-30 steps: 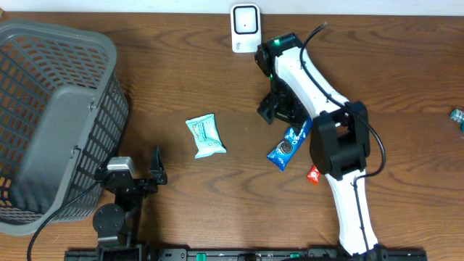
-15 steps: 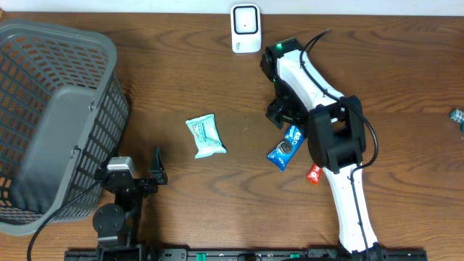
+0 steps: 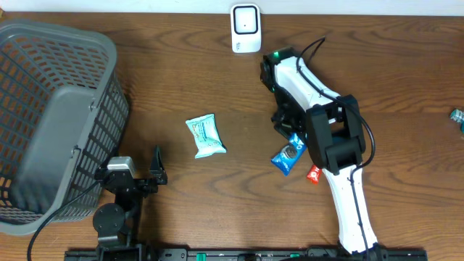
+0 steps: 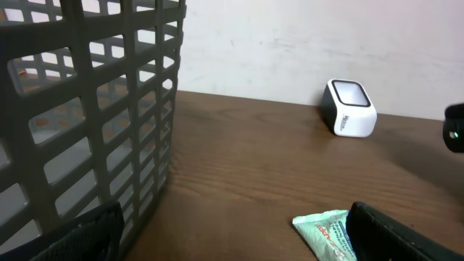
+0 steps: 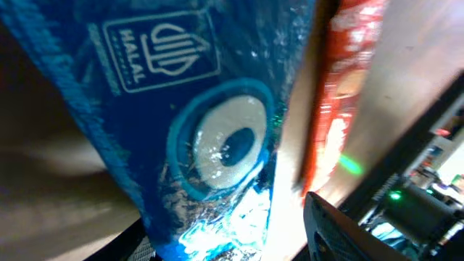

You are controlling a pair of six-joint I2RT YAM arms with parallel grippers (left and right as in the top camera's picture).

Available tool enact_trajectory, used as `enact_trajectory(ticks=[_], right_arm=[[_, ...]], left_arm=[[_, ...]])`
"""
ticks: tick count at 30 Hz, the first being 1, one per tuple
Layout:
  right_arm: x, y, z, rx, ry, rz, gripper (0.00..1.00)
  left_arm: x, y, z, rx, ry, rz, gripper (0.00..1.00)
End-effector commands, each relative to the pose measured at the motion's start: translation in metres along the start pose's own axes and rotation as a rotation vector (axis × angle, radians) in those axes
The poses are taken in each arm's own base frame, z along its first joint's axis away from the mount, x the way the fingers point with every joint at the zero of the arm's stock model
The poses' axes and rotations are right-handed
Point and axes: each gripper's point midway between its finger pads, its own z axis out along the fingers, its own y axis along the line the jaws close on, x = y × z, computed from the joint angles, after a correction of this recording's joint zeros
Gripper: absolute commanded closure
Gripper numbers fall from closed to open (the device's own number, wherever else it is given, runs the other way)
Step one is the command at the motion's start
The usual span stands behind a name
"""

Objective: Scan the item barcode
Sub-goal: 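Lower the right gripper and grasp the blue Oreo pack, then lift the Oreo pack with the right gripper toward the white scanner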

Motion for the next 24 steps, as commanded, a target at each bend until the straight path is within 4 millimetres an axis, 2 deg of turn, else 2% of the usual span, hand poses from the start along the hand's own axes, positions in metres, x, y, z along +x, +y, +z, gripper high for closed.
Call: enact_trajectory(ticks=[1, 6, 8, 12, 14, 19, 24], right_arm=[[0.003, -0.006, 0.077, 0.240, 0.057, 0.026, 0.49], [0.010, -0.009, 0.093, 0.257, 0.078, 0.022, 0.76], [0.011, -0.009, 0.095, 0.261, 0.080, 0.022, 0.96], [0.014, -0.007, 0.090, 0.238, 0.098, 0.022, 0.99], [0.013, -0.004, 0.081, 0.208, 0.100, 0.001, 0.99], [0.020, 0.007, 0.032, -0.002, 0.122, -0.131, 0.99], [0.034, 0.000, -0.040, -0.273, 0.057, -0.272, 0.99]], left_arm=[[0.016, 0.002, 0.001, -0.005, 0.052, -0.010, 0.02], [0.016, 0.002, 0.001, -0.005, 0.052, -0.010, 0.02], [0.016, 0.002, 0.001, -0.006, 0.052, -0.010, 0.02], [0.016, 0.002, 0.001, -0.005, 0.052, -0.010, 0.02], [0.016, 0.002, 0.001, -0.006, 0.052, -0.010, 0.02], [0.016, 0.002, 0.001, -0.006, 0.052, -0.010, 0.02], [0.016, 0.002, 0.001, -0.006, 0.052, -0.010, 0.02]])
